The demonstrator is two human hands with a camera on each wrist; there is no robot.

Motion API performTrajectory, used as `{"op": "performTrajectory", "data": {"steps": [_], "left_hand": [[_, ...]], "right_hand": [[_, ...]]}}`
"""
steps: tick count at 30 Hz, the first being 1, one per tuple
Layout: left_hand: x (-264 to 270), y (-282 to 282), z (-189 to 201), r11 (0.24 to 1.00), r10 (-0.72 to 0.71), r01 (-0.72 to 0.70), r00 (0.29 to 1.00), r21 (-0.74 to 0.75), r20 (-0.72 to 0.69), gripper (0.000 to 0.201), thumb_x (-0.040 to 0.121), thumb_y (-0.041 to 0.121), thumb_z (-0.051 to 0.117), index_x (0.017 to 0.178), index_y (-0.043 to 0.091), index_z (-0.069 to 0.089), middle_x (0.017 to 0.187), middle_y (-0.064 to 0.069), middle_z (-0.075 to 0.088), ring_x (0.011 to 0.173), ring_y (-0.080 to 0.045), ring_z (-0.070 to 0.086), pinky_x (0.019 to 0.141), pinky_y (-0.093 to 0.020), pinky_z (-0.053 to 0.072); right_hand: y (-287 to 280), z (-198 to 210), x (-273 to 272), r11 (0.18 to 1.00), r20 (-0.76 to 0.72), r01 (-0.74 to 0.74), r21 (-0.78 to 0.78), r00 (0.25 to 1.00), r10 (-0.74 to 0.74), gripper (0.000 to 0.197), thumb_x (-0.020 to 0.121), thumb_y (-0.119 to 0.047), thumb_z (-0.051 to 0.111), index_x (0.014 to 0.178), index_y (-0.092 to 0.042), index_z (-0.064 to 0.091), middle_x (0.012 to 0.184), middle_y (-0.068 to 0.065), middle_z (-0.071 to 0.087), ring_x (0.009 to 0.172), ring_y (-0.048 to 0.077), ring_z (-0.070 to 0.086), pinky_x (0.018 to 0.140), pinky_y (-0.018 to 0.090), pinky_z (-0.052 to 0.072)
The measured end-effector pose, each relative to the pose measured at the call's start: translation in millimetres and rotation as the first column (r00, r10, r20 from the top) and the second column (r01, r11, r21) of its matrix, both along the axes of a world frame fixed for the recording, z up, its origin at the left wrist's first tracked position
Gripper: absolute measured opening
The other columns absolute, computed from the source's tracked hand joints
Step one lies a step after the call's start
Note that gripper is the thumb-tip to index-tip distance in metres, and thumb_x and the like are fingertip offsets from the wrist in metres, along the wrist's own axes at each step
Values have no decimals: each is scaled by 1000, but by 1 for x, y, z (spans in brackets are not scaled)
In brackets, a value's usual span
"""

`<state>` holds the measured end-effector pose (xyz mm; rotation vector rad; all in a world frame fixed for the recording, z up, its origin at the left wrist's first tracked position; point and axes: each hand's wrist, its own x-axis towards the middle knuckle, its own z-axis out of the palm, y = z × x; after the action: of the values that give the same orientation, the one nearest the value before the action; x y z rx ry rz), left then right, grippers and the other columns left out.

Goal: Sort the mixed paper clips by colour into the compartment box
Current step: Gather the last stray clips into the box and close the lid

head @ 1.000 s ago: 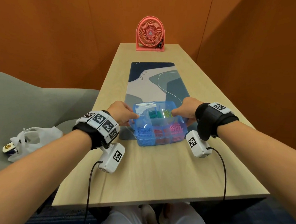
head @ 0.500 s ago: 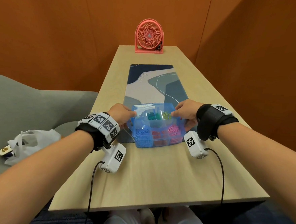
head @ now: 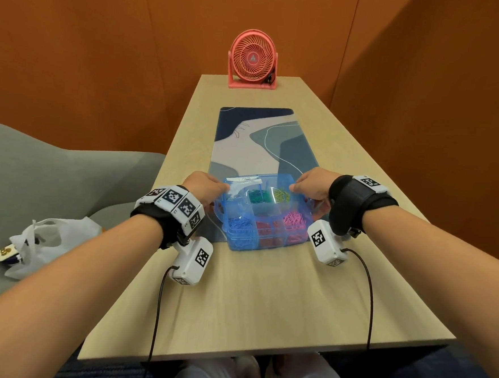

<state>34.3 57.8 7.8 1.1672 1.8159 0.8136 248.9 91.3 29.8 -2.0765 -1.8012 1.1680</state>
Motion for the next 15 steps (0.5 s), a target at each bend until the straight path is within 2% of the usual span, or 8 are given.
{"op": "performTrajectory", "data": {"steps": [2,4,8,10,11,14,15], "left_hand": [[0,1,1,1000,-18,18,1000,-10,23,16,89,20,63,101,11,66,93,-13,69,91,-32,68,83,-48,55],[0,3,1,999,-30,30,999,-11,19,16,90,19,61,103,12,67,94,-14,69,88,-31,68,84,-47,55],[0,6,1,999,-32,32,999,-23,8,8,90,18,61,91,12,65,93,-16,70,77,-27,64,81,-40,54],[0,8,1,999,-41,41,999,-33,16,9,90,16,61,88,8,66,93,-19,70,79,-30,65,83,-42,53],[-1,9,1,998,-49,50,999,-39,20,11,90,15,61,89,6,66,95,-20,70,82,-32,67,84,-44,53],[-2,12,0,997,-60,61,998,-50,17,11,89,14,61,92,5,67,97,-19,70,91,-35,68,86,-48,53],[-3,13,0,997,-61,62,998,-53,14,10,89,13,61,93,6,67,97,-18,69,91,-34,69,85,-48,54]], "right_hand": [[4,0,1,999,-41,30,-40,999,-32,35,97,-31,52,120,-6,57,106,17,68,95,31,69,85,45,56],[7,1,2,999,-10,-15,-50,1000,14,37,97,-32,52,122,-5,56,111,18,67,102,32,67,92,46,53],[10,5,4,993,-29,-76,-92,997,73,34,98,-28,49,125,-8,54,116,18,65,108,34,64,96,48,50],[10,4,5,990,-99,-65,-124,994,53,32,100,-25,47,126,-9,53,116,19,65,109,36,63,94,50,51],[11,4,6,990,-132,-52,-133,991,35,31,100,-24,46,126,-9,52,115,20,66,107,36,64,90,50,53],[12,4,7,987,-201,-29,-157,980,-3,31,101,-22,45,127,-8,52,103,17,69,91,31,69,66,42,60],[12,4,7,987,-200,-30,-160,980,-3,31,101,-23,44,127,-9,52,102,16,69,89,29,69,61,40,60]]}}
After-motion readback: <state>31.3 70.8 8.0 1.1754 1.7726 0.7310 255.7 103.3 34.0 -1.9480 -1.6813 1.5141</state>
